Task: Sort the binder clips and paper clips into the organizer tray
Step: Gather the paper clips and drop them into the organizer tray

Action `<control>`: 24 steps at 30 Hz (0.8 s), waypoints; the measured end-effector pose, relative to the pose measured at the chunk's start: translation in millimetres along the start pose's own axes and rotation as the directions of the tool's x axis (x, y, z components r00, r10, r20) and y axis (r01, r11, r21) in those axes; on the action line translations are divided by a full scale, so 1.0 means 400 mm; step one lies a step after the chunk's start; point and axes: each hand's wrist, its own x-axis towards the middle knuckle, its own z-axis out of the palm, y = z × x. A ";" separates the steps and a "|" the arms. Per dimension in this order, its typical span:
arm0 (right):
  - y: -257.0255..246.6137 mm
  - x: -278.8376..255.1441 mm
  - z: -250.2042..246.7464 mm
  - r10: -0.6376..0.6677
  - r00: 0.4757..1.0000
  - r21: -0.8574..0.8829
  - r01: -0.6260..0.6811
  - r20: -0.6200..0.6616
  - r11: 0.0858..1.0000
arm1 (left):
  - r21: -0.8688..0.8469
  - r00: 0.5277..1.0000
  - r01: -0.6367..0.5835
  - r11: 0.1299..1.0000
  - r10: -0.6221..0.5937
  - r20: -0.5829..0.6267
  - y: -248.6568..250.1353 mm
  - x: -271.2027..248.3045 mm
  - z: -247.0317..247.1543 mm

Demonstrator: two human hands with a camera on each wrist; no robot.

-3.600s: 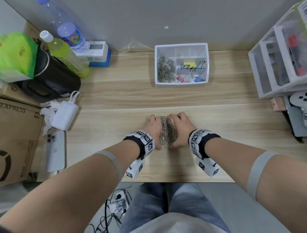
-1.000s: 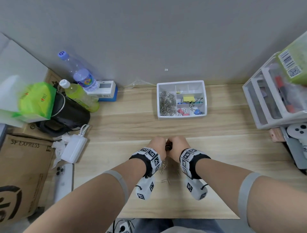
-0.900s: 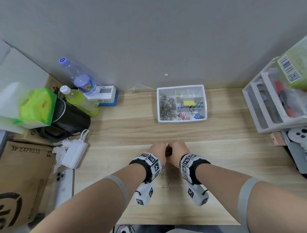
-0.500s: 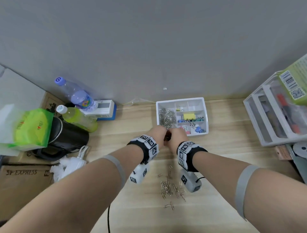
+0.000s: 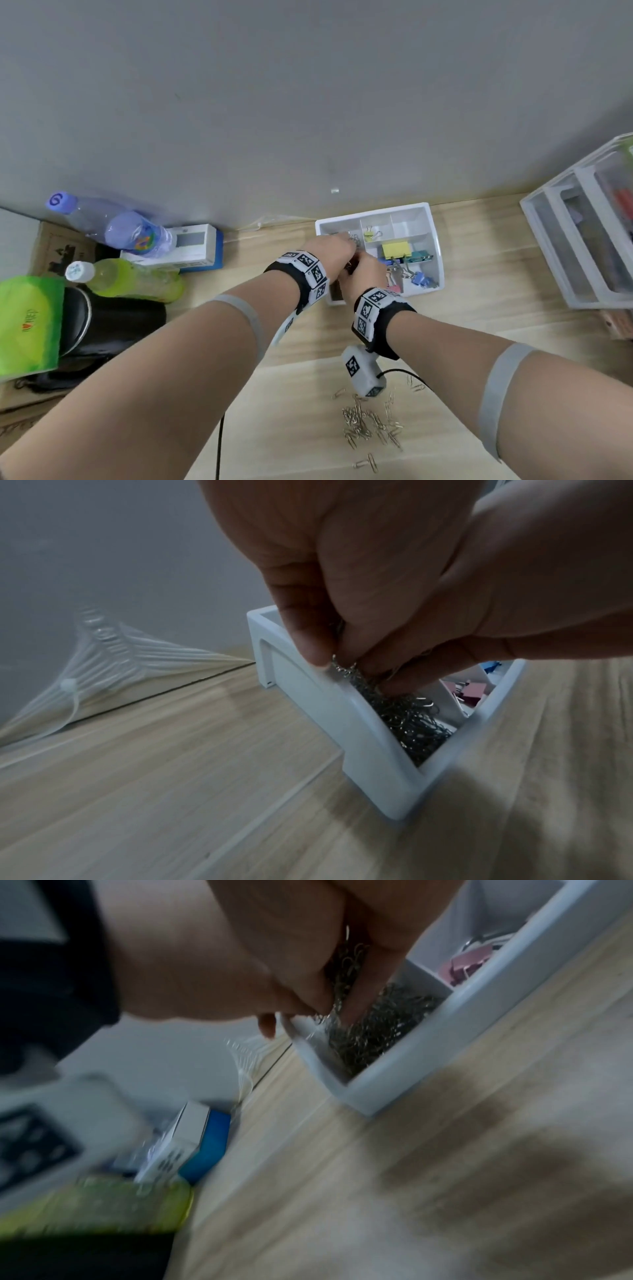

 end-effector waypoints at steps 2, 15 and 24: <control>0.006 -0.006 0.013 -0.042 0.999 -0.021 0.042 0.001 0.999 | 0.034 1.000 -0.002 0.999 0.002 -0.014 -0.002 0.009 0.008; 0.040 -0.057 0.003 -0.245 0.967 -0.129 0.253 0.071 0.959 | -0.041 0.987 0.072 0.997 -0.078 -0.141 0.030 -0.061 0.047; 0.115 -0.124 -0.082 -0.235 0.962 -0.146 0.254 0.135 0.956 | -0.169 0.973 0.228 0.959 -0.229 0.015 0.090 -0.175 0.098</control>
